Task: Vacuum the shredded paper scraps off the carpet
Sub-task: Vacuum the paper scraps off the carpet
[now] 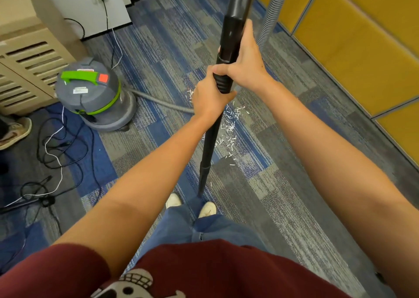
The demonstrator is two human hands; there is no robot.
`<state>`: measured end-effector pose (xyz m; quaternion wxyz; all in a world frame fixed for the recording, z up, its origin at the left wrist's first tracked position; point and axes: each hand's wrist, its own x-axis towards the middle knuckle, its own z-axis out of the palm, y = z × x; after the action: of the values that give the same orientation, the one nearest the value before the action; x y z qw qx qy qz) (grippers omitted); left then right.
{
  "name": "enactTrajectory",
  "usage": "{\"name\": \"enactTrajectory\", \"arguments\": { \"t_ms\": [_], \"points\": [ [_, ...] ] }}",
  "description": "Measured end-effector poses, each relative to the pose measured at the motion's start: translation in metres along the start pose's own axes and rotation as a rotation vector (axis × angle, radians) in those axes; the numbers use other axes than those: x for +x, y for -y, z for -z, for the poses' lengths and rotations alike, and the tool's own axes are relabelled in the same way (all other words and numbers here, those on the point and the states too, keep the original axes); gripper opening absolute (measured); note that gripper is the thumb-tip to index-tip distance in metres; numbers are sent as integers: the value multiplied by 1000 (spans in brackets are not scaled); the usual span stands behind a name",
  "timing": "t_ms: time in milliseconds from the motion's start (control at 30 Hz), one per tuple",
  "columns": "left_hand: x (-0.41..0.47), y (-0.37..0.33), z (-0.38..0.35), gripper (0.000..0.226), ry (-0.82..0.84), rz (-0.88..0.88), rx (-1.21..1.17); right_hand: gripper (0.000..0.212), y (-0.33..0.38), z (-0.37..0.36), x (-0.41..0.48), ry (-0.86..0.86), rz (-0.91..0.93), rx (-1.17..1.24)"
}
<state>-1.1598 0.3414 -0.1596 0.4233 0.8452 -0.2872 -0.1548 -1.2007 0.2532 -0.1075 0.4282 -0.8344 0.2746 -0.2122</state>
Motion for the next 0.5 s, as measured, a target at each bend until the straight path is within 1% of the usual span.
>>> {"name": "enactTrajectory", "arguments": {
  "t_ms": [100,233,500],
  "points": [
    [-2,-1,-9,60,3,16,-21,72,-6,3,-1,15,-2,-9],
    [-1,-5,-17,57,-2,23,-29,79,-11,8,-1,10,1,-12],
    [8,-21,-28,56,-1,9,-69,79,-14,27,5,-4,19,-23]
  ]
}}
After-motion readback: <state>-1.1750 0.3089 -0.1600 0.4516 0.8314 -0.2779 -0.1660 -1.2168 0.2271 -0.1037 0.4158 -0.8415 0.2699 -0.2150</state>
